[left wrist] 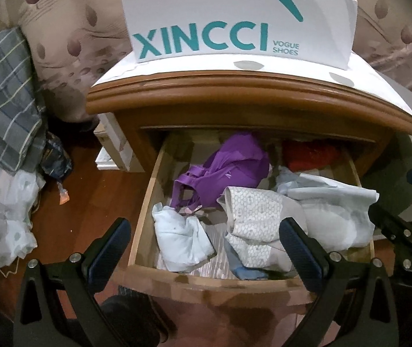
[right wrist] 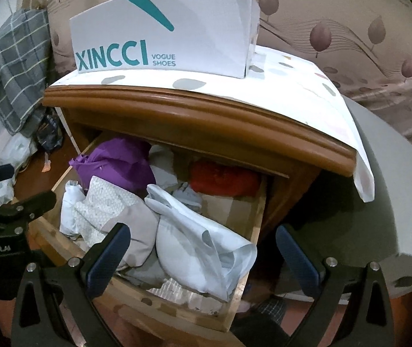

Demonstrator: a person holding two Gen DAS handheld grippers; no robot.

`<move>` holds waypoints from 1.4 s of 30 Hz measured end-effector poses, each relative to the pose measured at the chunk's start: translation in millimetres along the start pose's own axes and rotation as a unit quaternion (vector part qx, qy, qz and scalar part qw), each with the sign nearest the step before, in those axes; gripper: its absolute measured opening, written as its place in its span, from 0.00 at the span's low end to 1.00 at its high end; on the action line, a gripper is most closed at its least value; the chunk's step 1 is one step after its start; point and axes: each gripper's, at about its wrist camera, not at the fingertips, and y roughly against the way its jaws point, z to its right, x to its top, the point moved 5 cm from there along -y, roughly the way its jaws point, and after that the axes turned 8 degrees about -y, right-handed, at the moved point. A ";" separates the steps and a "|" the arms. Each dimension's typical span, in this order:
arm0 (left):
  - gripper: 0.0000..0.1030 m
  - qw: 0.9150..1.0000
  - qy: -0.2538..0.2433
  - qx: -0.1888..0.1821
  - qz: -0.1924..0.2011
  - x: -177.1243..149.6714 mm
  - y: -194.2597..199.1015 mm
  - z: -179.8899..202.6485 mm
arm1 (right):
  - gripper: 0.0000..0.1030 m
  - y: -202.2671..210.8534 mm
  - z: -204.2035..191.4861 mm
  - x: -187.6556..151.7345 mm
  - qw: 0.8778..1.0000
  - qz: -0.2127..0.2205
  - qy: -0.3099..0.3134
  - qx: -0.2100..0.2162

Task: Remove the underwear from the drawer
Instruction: 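Reach into the drawer and grasp the light grey cloth with the right gripper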

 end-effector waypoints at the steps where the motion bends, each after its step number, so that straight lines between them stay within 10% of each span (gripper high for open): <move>1: 0.99 1.000 -0.003 -0.008 -0.005 0.9 -3.2 0.4 | 1.00 -1.7 0.2 0.4 1.000 -0.003 0.003 0.002; 37: 0.99 0.989 0.062 -0.068 -0.116 -20.9 -60.7 -38.2 | 1.00 -118.3 -34.5 -23.0 0.956 -0.166 0.237 0.036; 42: 0.99 0.987 0.068 -0.074 -0.124 -22.3 -64.5 -39.5 | 0.84 -134.5 -40.0 -32.7 0.950 -0.194 0.240 0.040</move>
